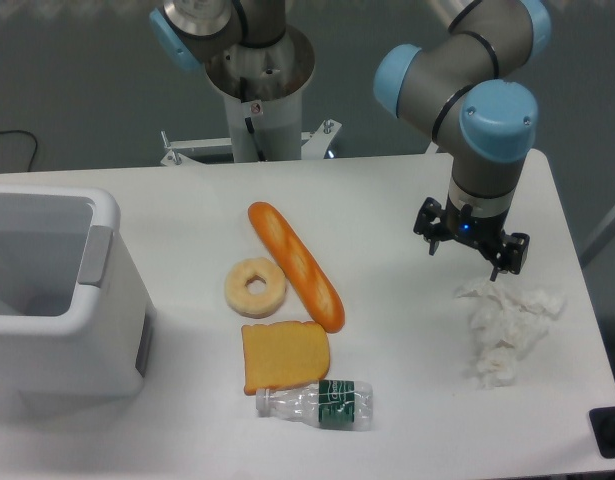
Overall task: Close the trash can
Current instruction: 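Raise the gripper and swing it toward the white trash can's lid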
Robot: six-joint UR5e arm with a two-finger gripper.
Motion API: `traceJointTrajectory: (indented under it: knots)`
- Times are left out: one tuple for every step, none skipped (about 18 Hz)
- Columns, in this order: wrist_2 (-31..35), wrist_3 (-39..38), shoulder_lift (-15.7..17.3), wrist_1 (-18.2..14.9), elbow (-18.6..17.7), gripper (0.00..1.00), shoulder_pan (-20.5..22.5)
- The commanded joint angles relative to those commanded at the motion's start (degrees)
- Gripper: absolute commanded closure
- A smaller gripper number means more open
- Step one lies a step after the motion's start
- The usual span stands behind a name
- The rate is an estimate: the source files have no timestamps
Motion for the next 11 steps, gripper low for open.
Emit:
traceJointTrajectory:
  knots:
    - [0.17, 0.0, -0.09, -0.09, 0.0, 0.0, -0.09]
    - [0.09, -0.09, -0.09, 0.0, 0.0, 0.0, -0.17]
    - [0.0, -0.09, -0.17, 0.0, -0.09, 0.0, -0.26]
    - [-0.44, -0.17, -0.18, 0.17, -0.09, 0.0, -0.35]
    - [-1.57, -0.7, -0.18, 0.61, -0.35, 0.0, -0.35]
    - [-3.5, -0.88, 0.0, 0.79, -0.7, 0.0, -0.44]
    - [-4.39, -1.31, 0.35, 0.79, -0.96, 0.0, -0.61]
    - [-4.13, -3.06, 1.05, 0.79, -1.75, 0.0, -0.88]
    - [-4.22, -4.38, 2.71, 0.97, -2.8, 0.0, -1.31]
    - [-4.22, -4.66, 4.03, 0.97, -3.94, 0.0, -1.84]
    - [-4.22, -4.75, 5.09, 1.05, -5.0, 0.0, -2.28]
